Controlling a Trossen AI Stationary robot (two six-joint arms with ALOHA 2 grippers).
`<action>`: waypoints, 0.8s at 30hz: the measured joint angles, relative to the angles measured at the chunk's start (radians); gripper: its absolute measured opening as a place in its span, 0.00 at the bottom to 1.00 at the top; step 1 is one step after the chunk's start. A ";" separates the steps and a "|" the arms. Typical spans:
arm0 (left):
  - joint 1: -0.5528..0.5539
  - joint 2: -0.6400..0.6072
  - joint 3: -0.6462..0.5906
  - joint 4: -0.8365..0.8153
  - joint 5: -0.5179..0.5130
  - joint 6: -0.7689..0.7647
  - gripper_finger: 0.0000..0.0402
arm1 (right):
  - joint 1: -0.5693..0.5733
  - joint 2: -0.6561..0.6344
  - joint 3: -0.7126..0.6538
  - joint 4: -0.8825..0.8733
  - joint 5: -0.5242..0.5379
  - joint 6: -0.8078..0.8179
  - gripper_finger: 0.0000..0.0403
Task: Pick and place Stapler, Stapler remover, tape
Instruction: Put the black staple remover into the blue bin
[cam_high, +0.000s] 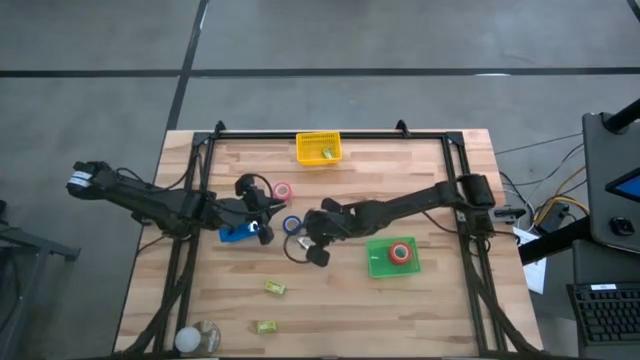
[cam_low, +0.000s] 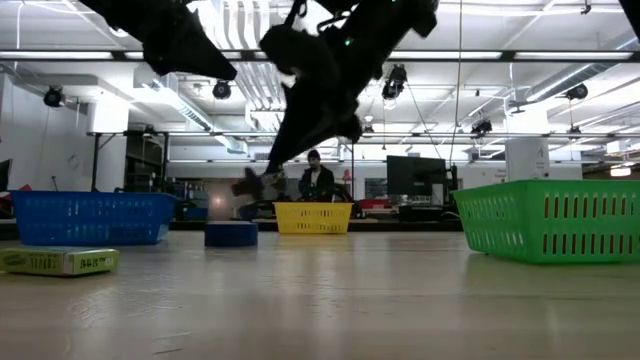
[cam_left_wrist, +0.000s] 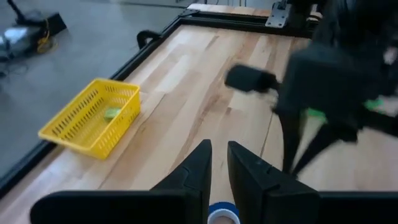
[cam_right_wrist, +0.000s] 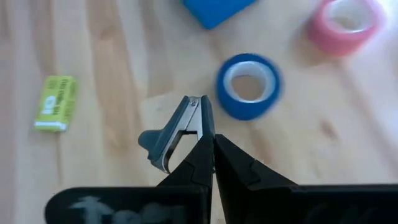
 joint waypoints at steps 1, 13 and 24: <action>0.000 0.000 0.000 0.010 0.004 0.025 0.14 | 0.001 -0.014 0.000 -0.020 0.025 0.000 0.02; -0.006 0.013 -0.013 0.122 0.324 0.239 0.14 | 0.010 -0.153 0.000 -0.090 0.143 -0.021 0.02; -0.013 0.101 -0.026 0.238 0.403 0.353 0.14 | 0.013 -0.168 0.002 -0.073 0.087 -0.039 0.02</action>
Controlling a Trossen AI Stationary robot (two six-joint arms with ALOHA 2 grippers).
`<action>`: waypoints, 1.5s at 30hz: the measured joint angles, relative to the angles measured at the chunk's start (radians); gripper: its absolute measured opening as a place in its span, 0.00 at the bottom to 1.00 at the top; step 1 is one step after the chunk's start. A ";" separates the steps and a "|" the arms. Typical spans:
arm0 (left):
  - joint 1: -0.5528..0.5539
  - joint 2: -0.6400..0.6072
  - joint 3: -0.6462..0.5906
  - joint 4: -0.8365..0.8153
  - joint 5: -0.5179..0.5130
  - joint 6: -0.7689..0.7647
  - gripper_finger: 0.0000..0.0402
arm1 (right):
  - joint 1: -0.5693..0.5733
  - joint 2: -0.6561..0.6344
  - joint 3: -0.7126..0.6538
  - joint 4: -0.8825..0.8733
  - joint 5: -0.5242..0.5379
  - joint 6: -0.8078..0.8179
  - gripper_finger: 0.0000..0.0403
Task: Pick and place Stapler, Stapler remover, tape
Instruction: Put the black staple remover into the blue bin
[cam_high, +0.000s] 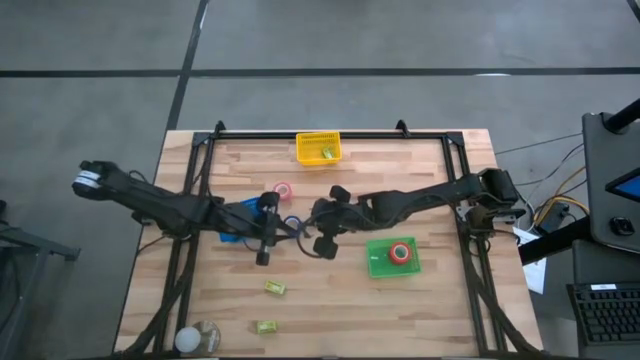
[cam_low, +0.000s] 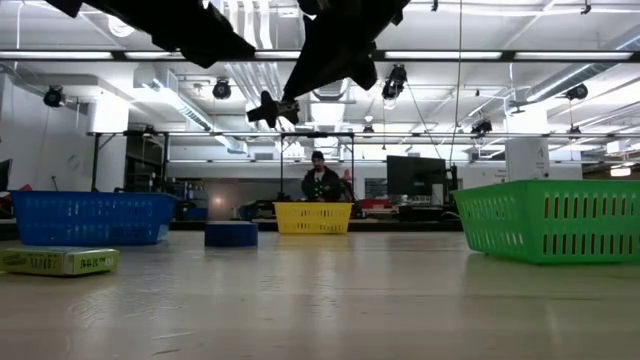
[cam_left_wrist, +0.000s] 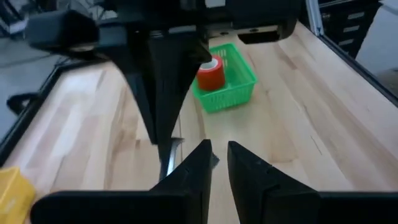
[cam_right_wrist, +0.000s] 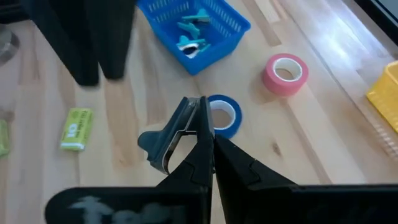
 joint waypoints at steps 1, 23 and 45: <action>0.000 0.014 0.000 0.017 0.002 0.009 0.14 | 0.000 0.000 0.001 0.002 -0.001 -0.002 0.02; -0.005 0.150 0.003 0.093 0.019 0.014 0.16 | 0.000 0.002 0.002 -0.009 -0.014 -0.014 0.02; -0.006 0.188 0.006 0.086 -0.026 0.090 0.31 | 0.000 0.002 0.002 -0.002 -0.014 -0.013 0.02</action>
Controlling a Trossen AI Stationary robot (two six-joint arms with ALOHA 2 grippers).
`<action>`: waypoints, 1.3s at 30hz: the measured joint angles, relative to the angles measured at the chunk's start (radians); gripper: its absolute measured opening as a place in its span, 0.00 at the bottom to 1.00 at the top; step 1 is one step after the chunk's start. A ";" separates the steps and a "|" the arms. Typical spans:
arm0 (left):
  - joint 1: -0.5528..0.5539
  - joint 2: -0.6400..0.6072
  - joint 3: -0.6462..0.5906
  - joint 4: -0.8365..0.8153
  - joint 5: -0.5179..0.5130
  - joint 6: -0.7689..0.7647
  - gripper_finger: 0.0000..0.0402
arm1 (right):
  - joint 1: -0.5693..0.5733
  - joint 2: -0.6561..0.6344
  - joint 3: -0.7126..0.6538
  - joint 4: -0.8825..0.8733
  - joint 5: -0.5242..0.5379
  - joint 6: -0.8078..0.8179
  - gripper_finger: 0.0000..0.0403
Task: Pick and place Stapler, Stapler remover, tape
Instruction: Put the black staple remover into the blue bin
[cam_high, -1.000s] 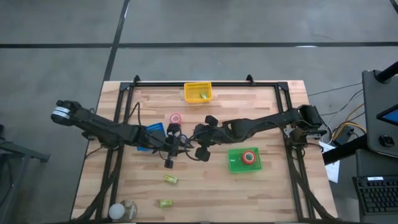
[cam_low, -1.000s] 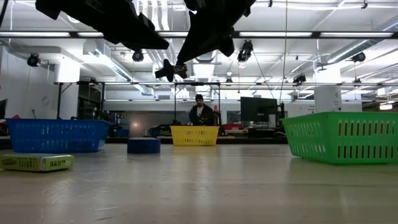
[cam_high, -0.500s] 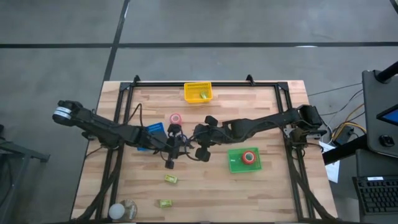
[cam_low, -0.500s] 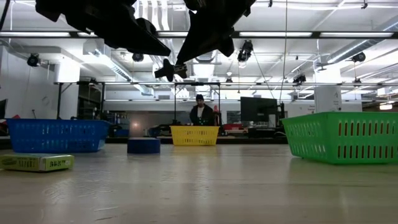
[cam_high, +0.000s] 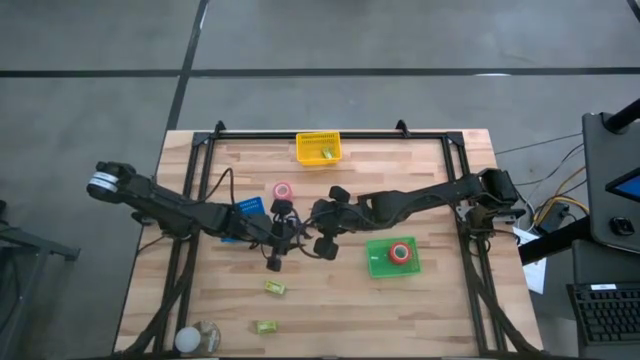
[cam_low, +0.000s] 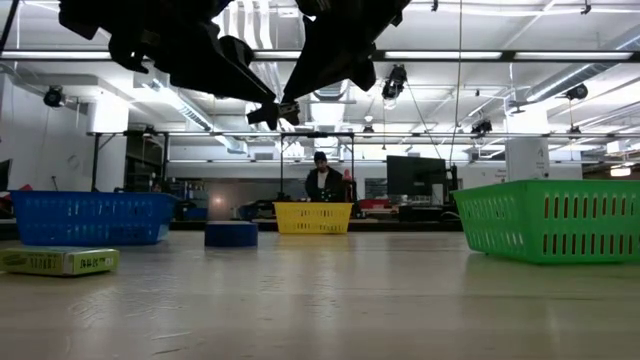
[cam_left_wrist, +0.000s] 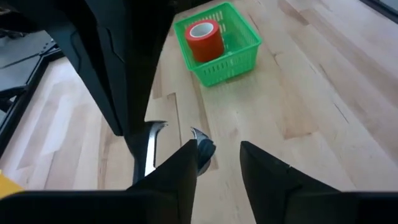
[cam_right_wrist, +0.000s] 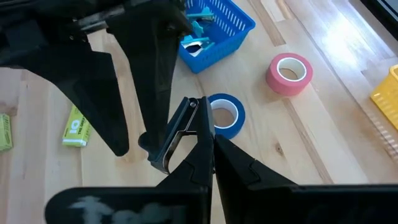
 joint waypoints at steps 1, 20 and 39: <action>0.000 0.000 0.002 0.001 0.000 0.000 0.30 | 0.000 0.000 0.000 0.000 0.000 0.000 0.02; 0.001 0.000 0.005 -0.006 -0.027 0.020 0.02 | 0.000 0.001 0.000 0.037 0.001 -0.010 0.02; 0.001 -0.093 0.079 -0.505 -0.312 -0.238 0.00 | 0.000 0.000 -0.008 -0.061 0.122 -0.011 0.02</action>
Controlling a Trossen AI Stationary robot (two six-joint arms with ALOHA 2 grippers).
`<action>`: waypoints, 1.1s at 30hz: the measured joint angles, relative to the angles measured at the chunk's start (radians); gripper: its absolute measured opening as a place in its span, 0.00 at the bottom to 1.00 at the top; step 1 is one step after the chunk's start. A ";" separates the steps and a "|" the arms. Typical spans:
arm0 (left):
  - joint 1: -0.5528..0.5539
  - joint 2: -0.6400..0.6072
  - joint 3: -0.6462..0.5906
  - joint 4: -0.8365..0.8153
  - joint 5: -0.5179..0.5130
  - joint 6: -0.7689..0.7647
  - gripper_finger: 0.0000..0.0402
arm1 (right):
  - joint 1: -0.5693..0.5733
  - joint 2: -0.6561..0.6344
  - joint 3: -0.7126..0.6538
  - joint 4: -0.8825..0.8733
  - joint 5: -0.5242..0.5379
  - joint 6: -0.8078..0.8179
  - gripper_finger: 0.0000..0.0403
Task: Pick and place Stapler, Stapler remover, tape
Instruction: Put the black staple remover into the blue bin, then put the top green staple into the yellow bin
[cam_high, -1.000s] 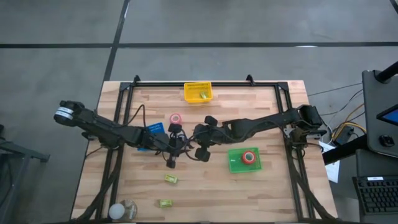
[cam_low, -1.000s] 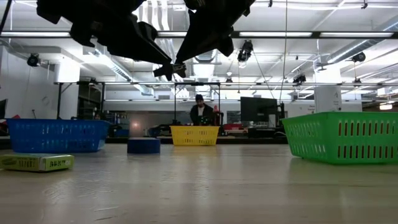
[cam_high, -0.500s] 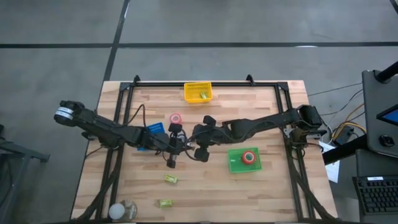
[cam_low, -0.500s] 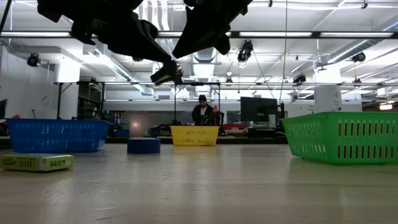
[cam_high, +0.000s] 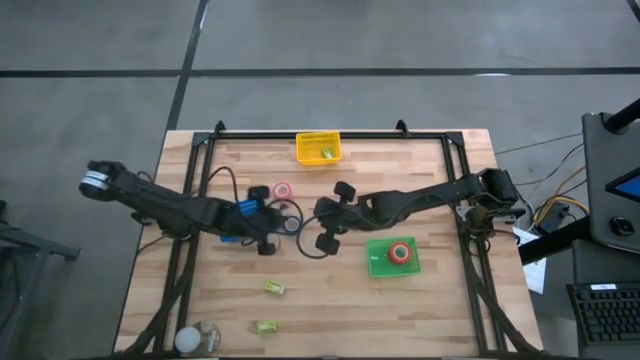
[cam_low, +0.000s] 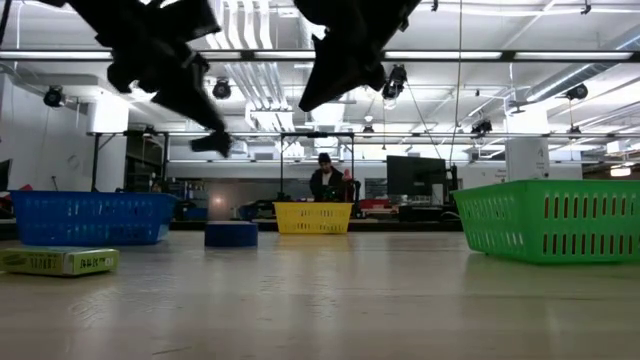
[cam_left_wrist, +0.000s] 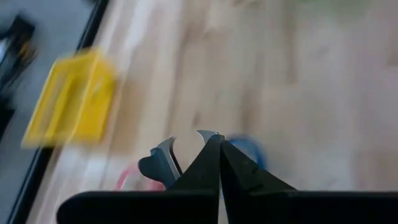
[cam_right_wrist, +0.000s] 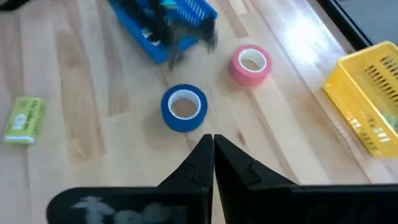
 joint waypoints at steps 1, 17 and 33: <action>0.000 -0.010 0.000 -0.053 -0.026 -0.041 0.00 | 0.000 0.000 -0.003 -0.001 0.001 0.002 0.02; 0.014 -0.046 -0.026 -0.585 -0.012 -0.851 0.01 | 0.000 0.000 -0.038 0.006 0.022 0.020 0.02; 0.092 -0.045 -0.063 -0.537 -0.063 -0.822 0.13 | -0.002 0.000 -0.048 0.012 0.022 0.019 0.02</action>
